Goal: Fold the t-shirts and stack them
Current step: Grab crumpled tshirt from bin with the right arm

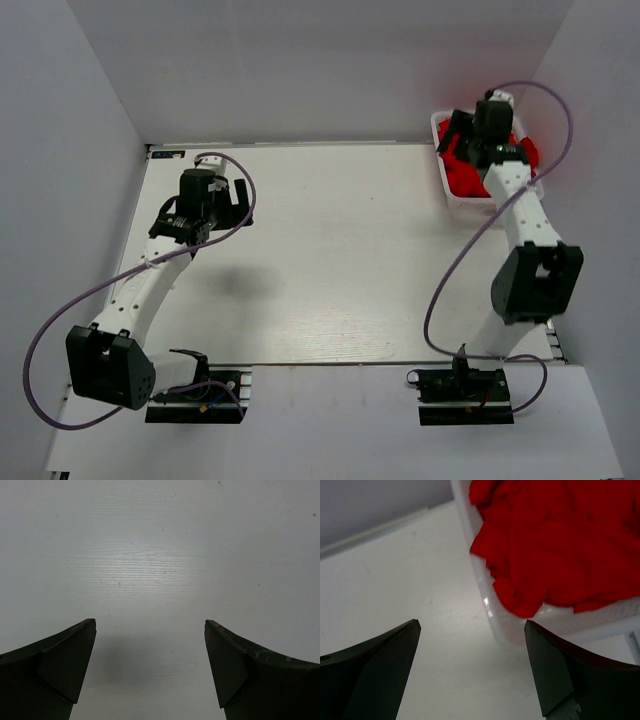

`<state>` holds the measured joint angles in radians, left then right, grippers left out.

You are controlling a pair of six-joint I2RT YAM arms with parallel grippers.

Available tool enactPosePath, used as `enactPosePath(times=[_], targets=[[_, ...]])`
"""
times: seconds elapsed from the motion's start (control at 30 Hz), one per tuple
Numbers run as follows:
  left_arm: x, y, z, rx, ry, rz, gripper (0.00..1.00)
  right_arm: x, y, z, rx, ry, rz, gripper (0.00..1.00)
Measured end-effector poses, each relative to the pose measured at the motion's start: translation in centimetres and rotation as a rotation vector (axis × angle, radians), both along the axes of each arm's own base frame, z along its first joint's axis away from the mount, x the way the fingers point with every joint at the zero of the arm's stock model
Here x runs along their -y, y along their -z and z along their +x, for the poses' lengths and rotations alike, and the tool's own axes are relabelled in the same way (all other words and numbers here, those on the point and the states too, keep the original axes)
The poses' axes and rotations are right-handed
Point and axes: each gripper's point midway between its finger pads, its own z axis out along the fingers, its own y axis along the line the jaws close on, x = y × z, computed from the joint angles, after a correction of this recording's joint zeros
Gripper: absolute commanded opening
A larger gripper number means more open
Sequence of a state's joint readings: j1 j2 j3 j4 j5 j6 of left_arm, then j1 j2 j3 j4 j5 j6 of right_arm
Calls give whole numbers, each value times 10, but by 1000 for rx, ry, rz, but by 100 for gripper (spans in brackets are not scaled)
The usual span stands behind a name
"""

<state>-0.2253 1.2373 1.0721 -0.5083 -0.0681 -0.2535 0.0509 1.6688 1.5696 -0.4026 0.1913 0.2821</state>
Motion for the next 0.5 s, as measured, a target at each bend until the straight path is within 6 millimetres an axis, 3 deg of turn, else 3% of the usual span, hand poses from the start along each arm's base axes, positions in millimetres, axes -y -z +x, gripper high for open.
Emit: enactPosePath(times=[0.1,0.2,0.37,0.5], targets=[[1,4,0,-18,10,6,100,36,-14,42,19,91,-26,90],[1,5,0,-21,16,11,100,70,-4,66,-15,156,-56,90],[1,7,0,-26,23,22,100,109,40,80,-103,185,-116,90],[1,11,1,-37,27,29,100,125,72,90,-145,175,-164,90]])
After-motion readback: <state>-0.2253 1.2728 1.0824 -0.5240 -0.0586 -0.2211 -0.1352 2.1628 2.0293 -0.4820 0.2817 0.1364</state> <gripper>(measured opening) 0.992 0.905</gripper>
